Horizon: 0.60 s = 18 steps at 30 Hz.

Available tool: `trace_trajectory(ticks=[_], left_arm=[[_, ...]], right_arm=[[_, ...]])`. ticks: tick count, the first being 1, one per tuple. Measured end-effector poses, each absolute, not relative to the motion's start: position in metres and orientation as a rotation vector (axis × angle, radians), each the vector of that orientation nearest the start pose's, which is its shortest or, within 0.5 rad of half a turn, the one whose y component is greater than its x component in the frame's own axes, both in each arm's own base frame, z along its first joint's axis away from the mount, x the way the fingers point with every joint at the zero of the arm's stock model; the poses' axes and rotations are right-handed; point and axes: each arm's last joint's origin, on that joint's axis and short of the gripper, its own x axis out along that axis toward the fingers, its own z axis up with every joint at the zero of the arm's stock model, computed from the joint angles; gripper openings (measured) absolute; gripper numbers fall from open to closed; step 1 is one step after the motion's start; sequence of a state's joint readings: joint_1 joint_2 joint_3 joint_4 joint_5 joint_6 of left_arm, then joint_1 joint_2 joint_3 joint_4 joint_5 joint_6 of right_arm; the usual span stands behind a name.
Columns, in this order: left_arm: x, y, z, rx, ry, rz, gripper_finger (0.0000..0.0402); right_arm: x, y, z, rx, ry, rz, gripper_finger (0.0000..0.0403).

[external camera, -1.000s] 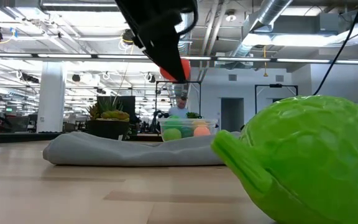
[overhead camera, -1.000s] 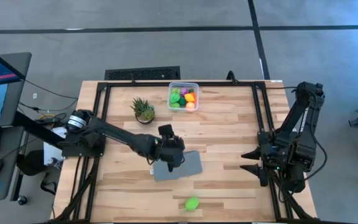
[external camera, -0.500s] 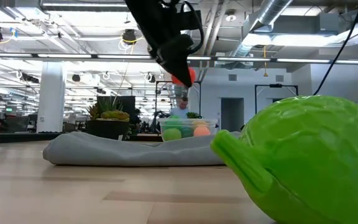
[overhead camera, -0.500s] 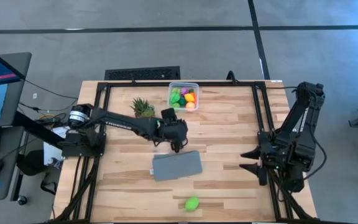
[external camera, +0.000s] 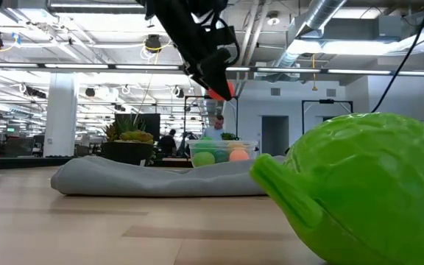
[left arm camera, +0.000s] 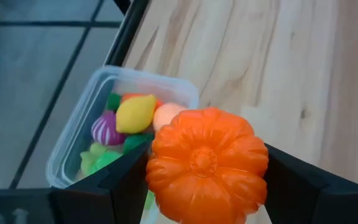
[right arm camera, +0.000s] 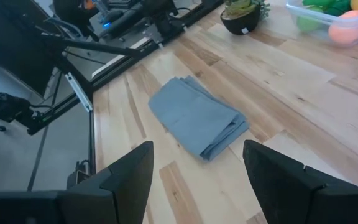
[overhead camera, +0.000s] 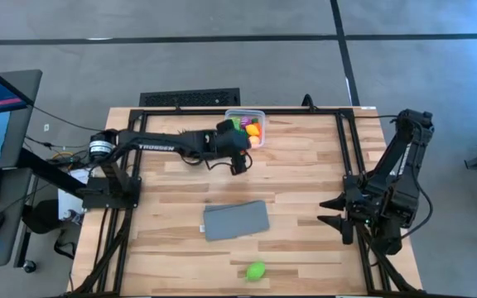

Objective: Pick and placing Produce into tupperware
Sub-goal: Put the tangerine into the bin

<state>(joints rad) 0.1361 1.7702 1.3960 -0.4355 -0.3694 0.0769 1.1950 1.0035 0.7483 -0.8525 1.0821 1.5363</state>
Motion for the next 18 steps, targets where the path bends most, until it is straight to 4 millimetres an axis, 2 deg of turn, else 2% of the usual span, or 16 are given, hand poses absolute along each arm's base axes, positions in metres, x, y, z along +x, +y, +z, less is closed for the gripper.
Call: trace_trajectory(ticks=[12, 18], left_arm=[[0.368, 0.137, 0.257, 0.056, 0.769, 0.421, 0.0242], [0.364, 0.169, 0.259, -0.003, 0.663, 0.392, 0.0242]], right_arm=[[0.096, 0.139, 0.250, 0.519, 0.372, -0.315, 0.0272], [0.101, 0.135, 0.250, 0.527, 0.364, -0.352, 0.0272]])
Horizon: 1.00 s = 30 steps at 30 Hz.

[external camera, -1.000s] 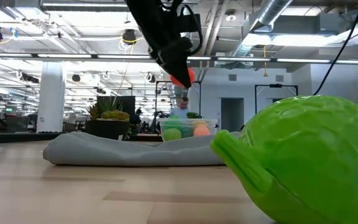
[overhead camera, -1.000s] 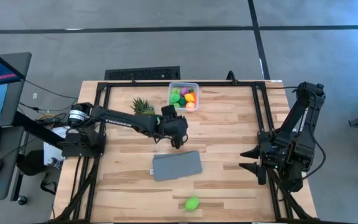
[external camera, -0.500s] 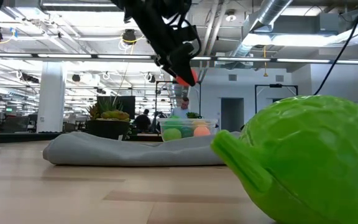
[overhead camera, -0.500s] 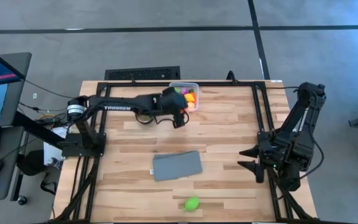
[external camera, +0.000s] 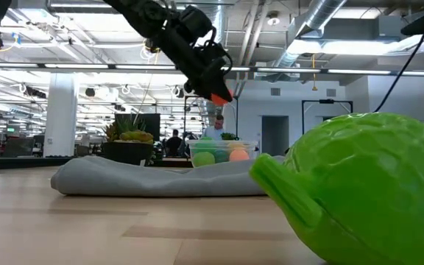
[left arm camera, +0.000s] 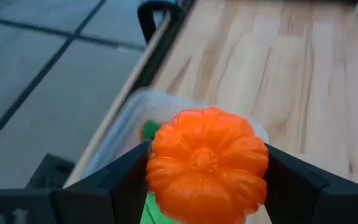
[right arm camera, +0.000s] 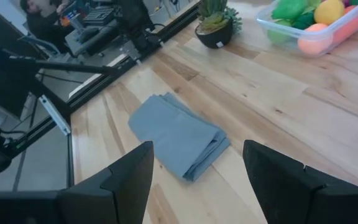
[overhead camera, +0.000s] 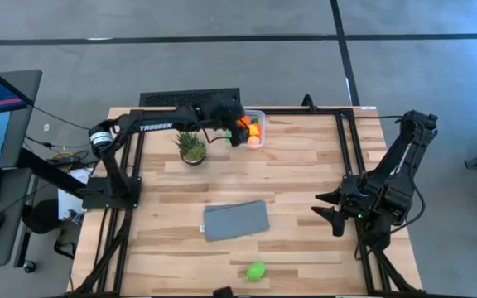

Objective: Pick and placing Produce into tupperware
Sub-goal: Put the tangerine into the bin

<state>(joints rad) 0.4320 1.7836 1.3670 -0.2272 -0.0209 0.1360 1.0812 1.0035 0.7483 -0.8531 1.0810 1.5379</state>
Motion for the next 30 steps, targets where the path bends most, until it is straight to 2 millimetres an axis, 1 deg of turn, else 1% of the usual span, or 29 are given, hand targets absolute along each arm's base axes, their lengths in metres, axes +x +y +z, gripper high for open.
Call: trace_trajectory(ticks=[3, 5, 7, 9, 10, 13, 18, 22, 30], left_arm=[[0.364, 0.182, 0.258, -0.037, 0.606, 0.379, 0.0242], [0.361, 0.191, 0.255, -0.073, 0.599, 0.369, 0.0242], [0.364, 0.200, 0.251, -0.088, 0.566, 0.369, 0.0242], [0.360, 0.207, 0.241, -0.139, 0.605, 0.366, 0.0242], [0.363, 0.210, 0.237, -0.145, 0.592, 0.369, 0.0242], [0.364, 0.217, 0.224, -0.187, 0.613, 0.371, 0.0242], [0.367, 0.221, 0.211, -0.208, 0.627, 0.373, 0.0242], [0.369, 0.226, 0.208, -0.204, 0.599, 0.396, 0.0242], [0.357, 0.245, 0.207, -0.240, 0.600, 0.478, 0.0242]], right_arm=[[0.103, 0.133, 0.249, 0.528, 0.361, -0.368, 0.0272], [0.104, 0.132, 0.249, 0.530, 0.360, -0.377, 0.0272], [0.105, 0.131, 0.249, 0.532, 0.358, -0.386, 0.0272], [0.106, 0.131, 0.249, 0.532, 0.357, -0.390, 0.0272], [0.107, 0.130, 0.249, 0.533, 0.357, -0.394, 0.0272], [0.107, 0.129, 0.249, 0.530, 0.358, -0.404, 0.0272], [0.109, 0.127, 0.249, 0.529, 0.360, -0.416, 0.0272], [0.110, 0.126, 0.249, 0.529, 0.358, -0.426, 0.0272], [0.114, 0.126, 0.246, 0.516, 0.360, -0.451, 0.0272]])
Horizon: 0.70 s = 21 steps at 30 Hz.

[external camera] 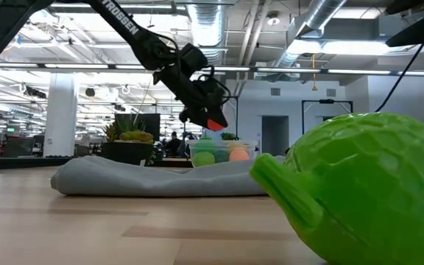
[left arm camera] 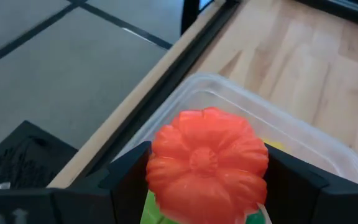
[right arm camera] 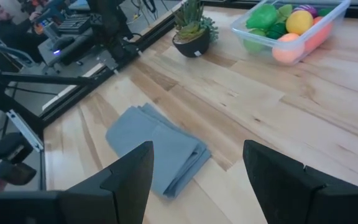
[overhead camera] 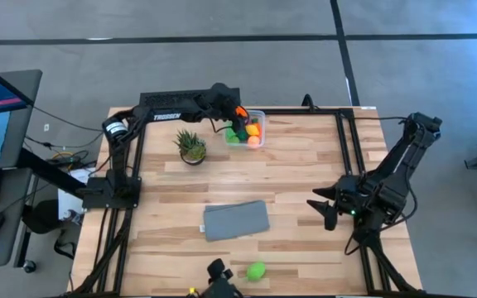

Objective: Pick and placing Produce into tupperware
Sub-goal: Put the tangerine into the bin

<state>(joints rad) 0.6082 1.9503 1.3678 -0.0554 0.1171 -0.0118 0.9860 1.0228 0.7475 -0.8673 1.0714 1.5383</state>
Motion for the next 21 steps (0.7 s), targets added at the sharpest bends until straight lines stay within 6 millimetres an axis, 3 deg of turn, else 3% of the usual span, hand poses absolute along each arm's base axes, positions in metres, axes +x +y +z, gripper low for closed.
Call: trace_trajectory(ticks=[21], left_arm=[[0.347, 0.257, 0.188, -0.342, 0.676, 0.563, 0.0242]], right_arm=[[0.124, 0.126, 0.239, 0.491, 0.363, -0.510, 0.0272]])
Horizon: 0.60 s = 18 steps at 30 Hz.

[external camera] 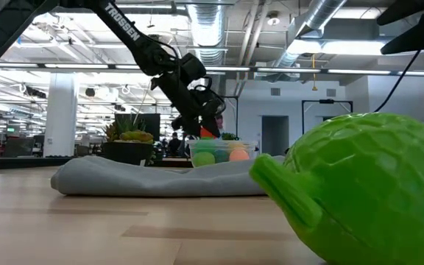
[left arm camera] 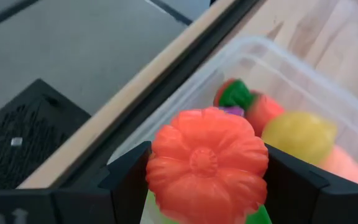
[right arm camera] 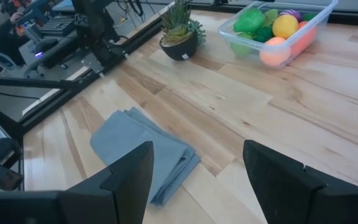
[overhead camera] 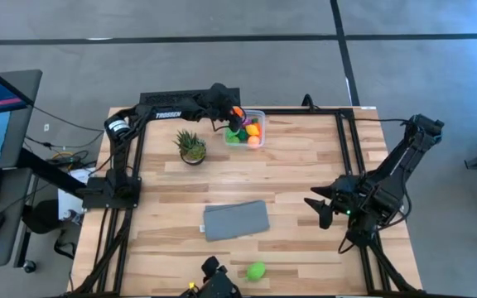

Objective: Pick and placing Produce into tupperware
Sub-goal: Put the tangerine into the bin

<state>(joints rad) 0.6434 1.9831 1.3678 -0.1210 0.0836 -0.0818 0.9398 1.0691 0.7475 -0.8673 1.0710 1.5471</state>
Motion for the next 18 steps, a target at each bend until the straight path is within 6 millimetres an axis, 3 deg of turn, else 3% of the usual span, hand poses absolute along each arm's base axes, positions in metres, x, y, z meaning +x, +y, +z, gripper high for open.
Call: trace_trajectory(ticks=[18], left_arm=[[0.3476, 0.2582, 0.1893, -0.341, 0.660, 0.546, 0.0263]], right_arm=[[0.1237, 0.1261, 0.2388, 0.492, 0.362, -0.510, 0.0272]])
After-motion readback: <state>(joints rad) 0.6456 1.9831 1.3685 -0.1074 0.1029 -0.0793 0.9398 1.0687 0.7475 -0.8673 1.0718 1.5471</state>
